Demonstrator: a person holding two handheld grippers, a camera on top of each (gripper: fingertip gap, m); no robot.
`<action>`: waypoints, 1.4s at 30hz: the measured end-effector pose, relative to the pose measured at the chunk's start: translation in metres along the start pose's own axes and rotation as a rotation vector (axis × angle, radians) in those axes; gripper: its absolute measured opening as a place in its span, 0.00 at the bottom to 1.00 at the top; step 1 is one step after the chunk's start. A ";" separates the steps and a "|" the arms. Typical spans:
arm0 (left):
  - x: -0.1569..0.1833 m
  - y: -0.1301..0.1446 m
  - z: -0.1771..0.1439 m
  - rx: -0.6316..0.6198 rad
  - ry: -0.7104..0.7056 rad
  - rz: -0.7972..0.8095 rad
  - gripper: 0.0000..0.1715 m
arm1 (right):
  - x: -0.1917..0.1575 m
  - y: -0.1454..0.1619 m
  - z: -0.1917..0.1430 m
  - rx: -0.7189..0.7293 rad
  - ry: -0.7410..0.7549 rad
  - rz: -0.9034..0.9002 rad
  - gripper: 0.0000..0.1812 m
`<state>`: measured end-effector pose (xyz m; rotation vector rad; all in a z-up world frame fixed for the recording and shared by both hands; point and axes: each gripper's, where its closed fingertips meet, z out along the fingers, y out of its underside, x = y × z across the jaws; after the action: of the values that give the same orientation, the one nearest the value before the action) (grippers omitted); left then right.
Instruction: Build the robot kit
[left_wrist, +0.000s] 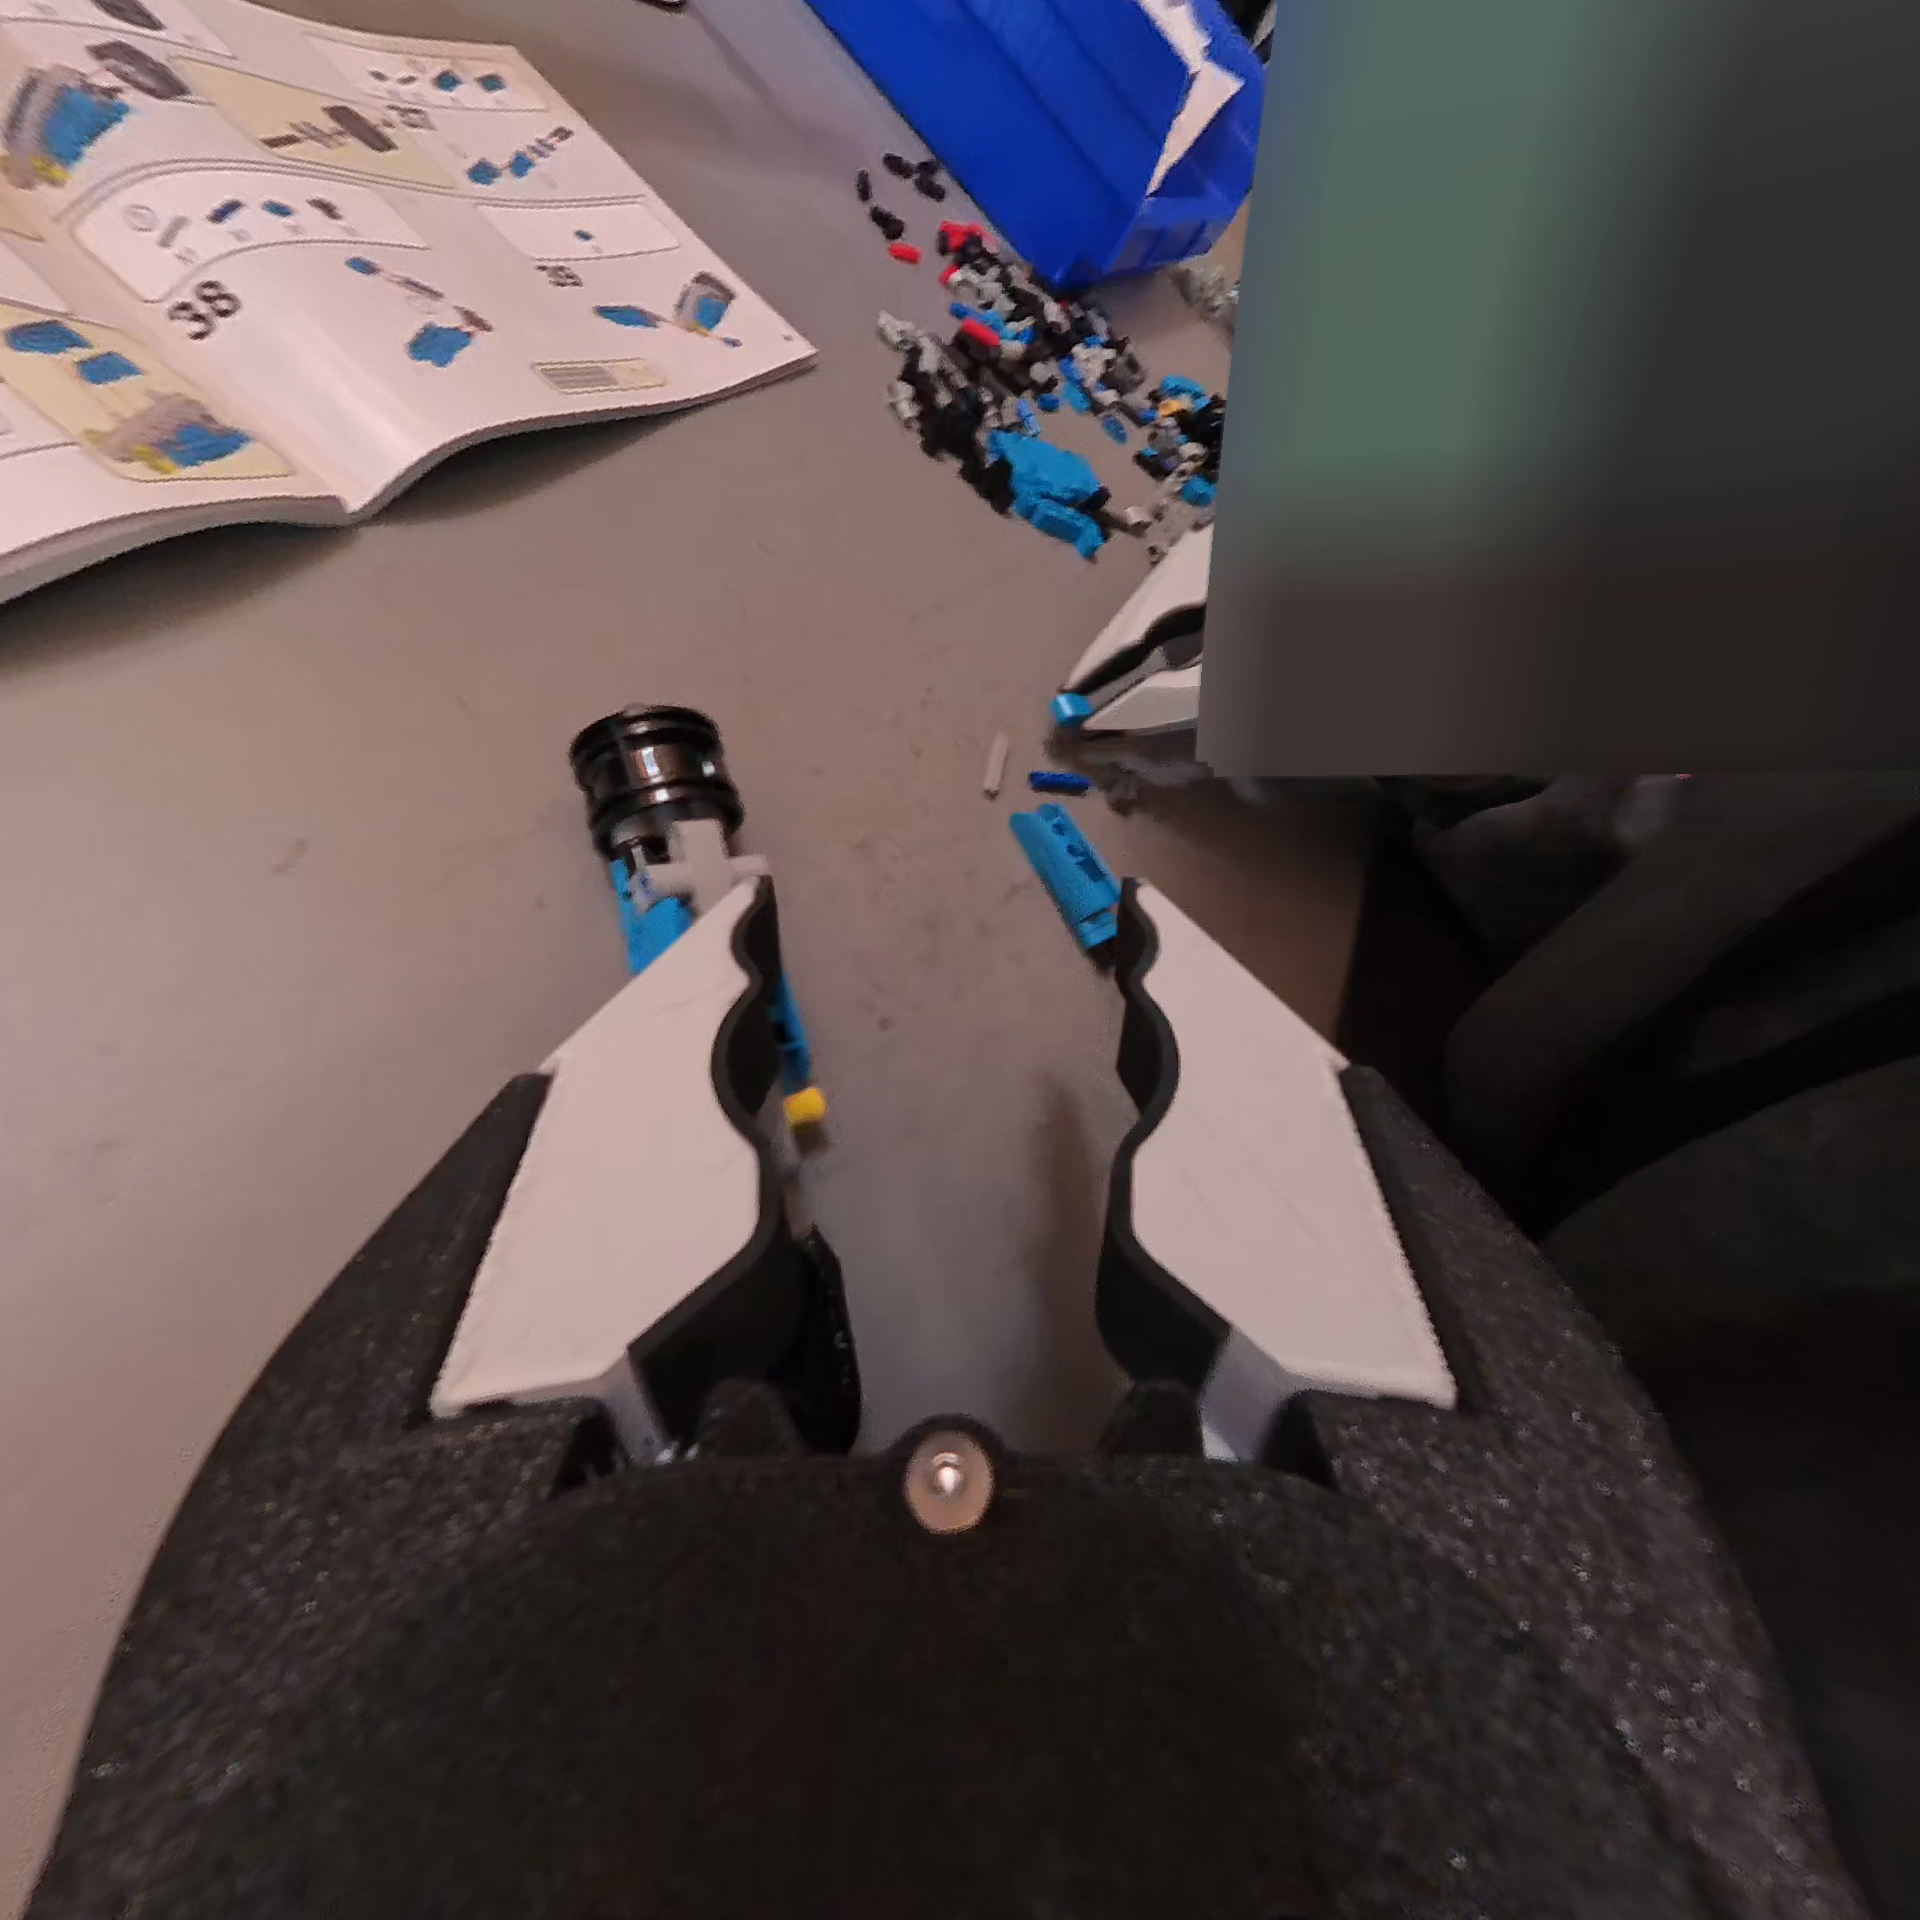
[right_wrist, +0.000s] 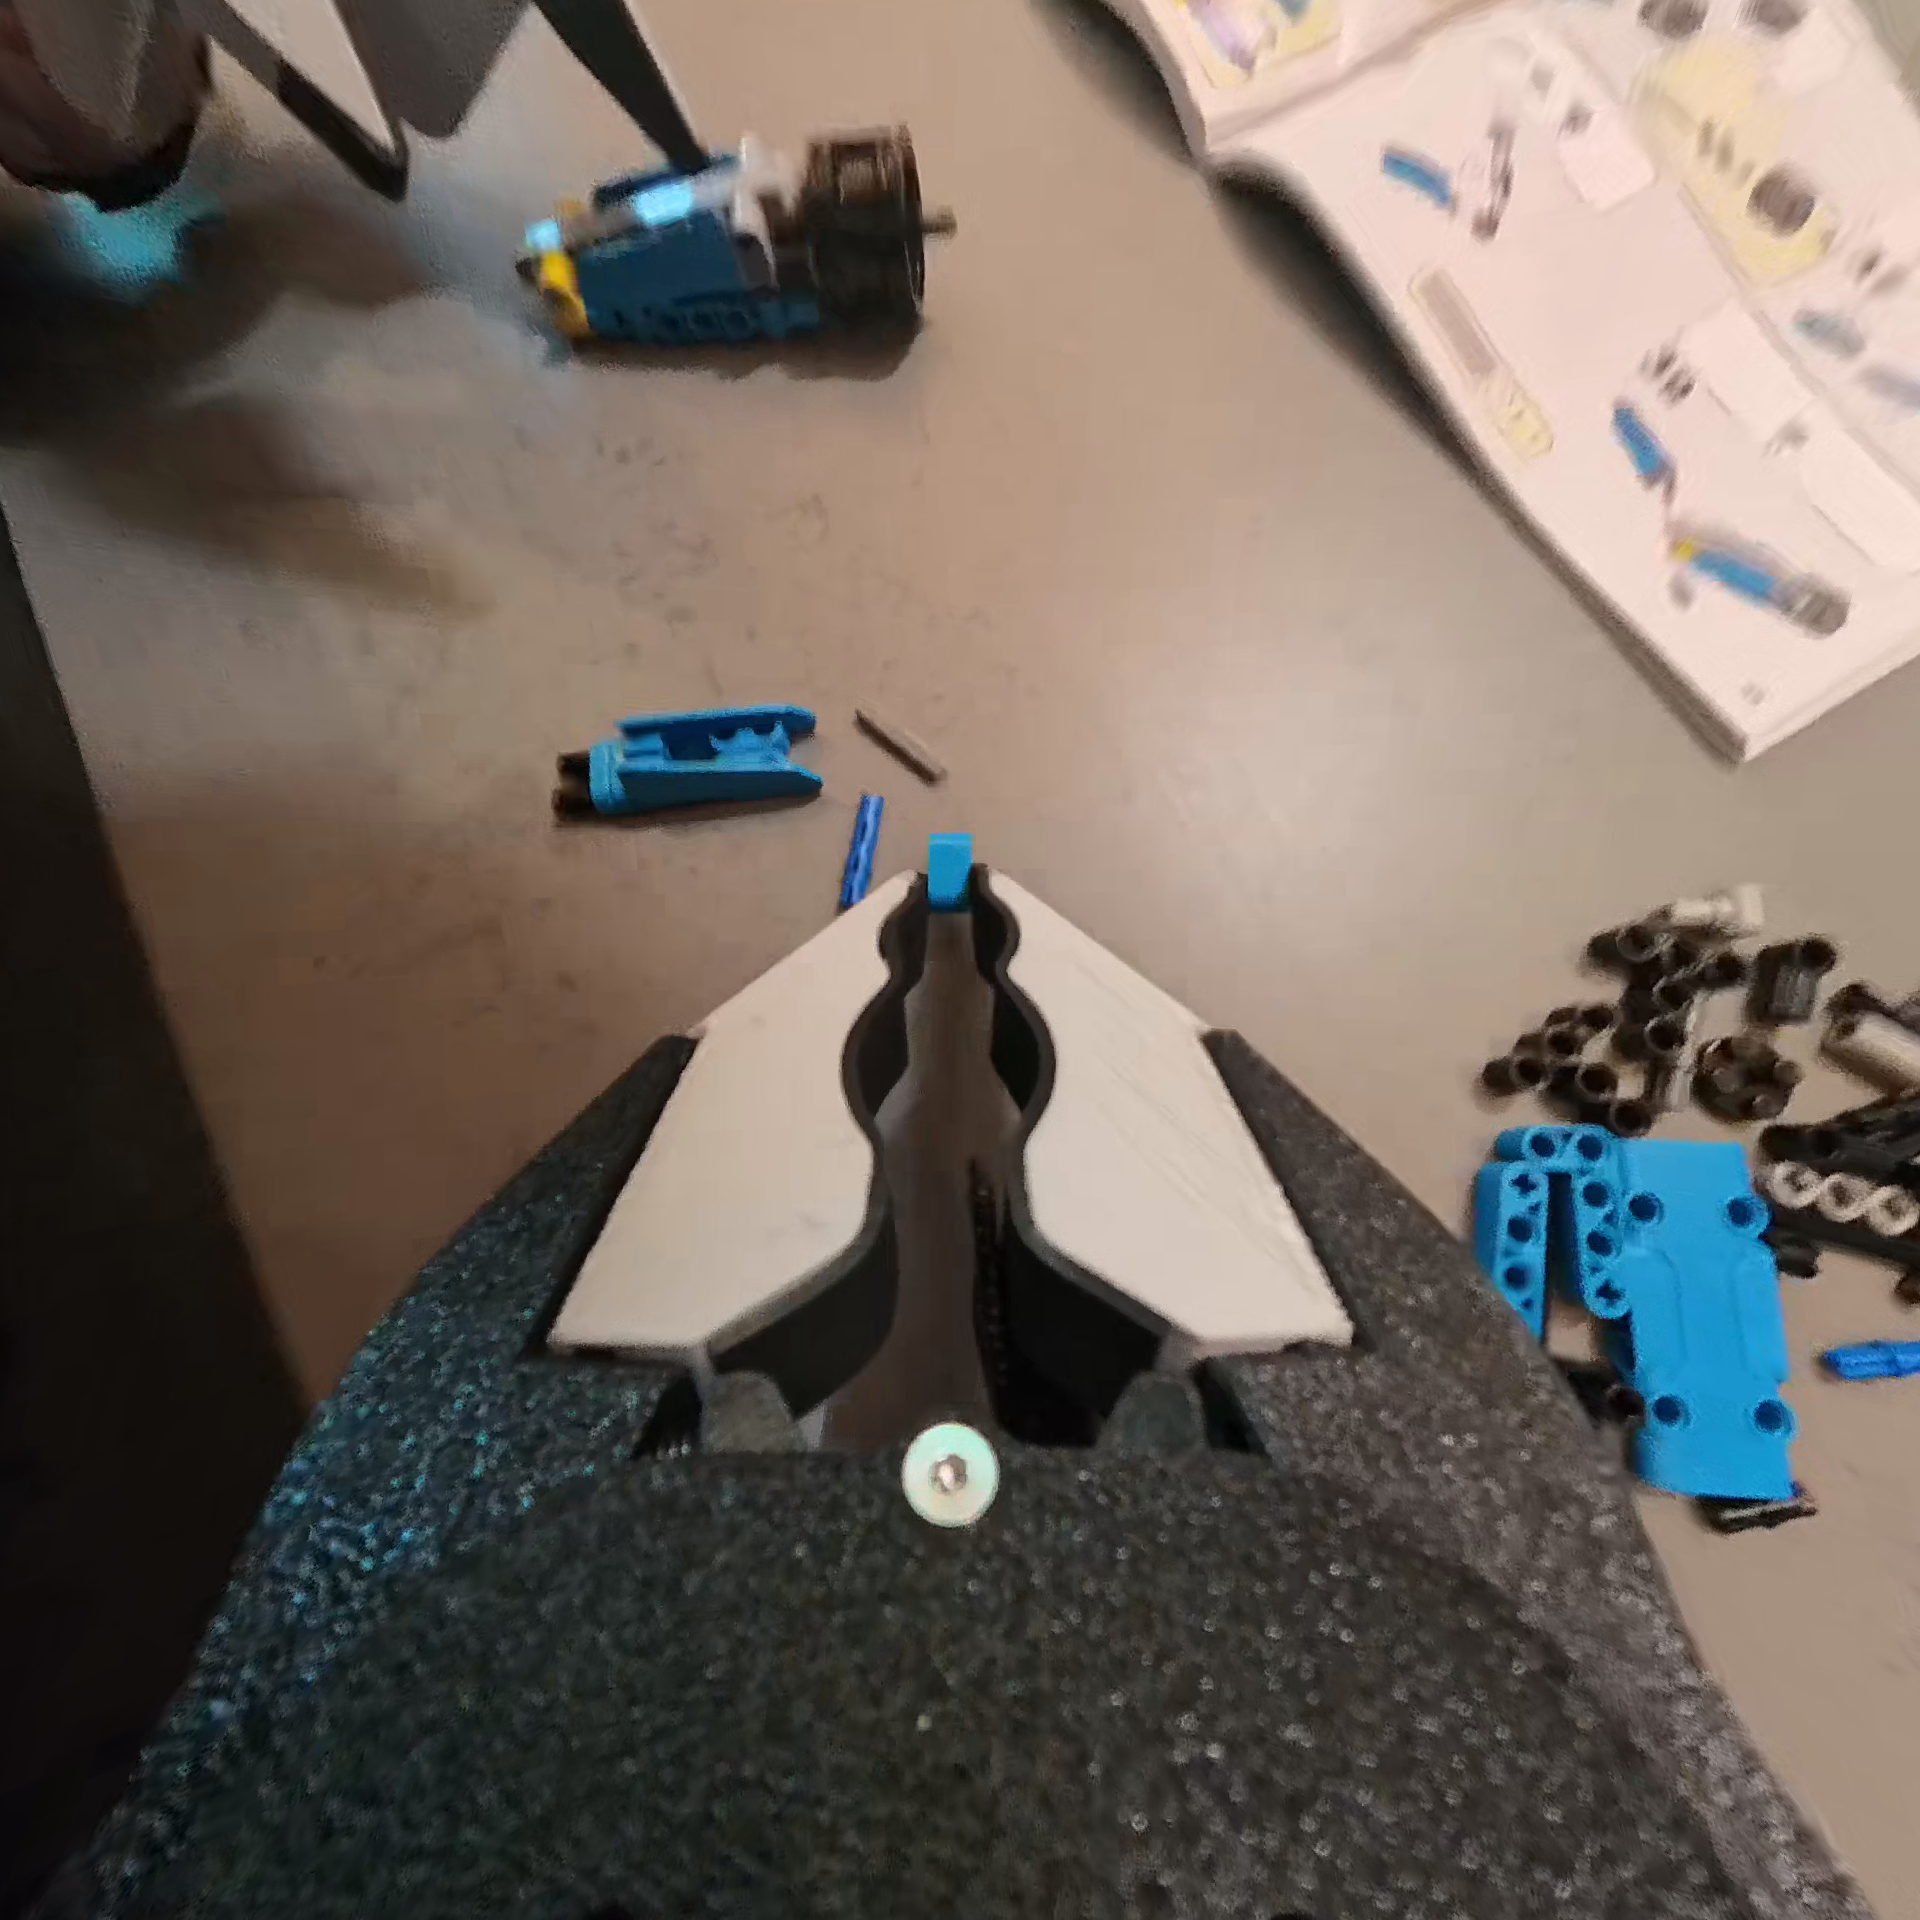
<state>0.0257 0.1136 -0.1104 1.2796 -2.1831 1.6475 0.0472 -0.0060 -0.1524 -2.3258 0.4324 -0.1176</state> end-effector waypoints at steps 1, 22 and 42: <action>0.004 -0.002 0.002 0.011 0.027 -0.015 0.37 | -0.001 -0.009 -0.001 0.029 0.011 -0.030 0.04; 0.085 -0.009 0.009 0.063 0.484 -0.190 0.16 | -0.084 -0.095 -0.030 0.343 0.294 -0.634 0.04; 0.095 0.000 0.000 0.038 0.465 -0.038 0.04 | -0.101 -0.091 -0.029 0.381 0.173 -0.607 0.04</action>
<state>-0.0346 0.0622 -0.0583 0.8286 -1.8444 1.7612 -0.0292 0.0692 -0.0638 -2.0004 -0.2150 -0.6377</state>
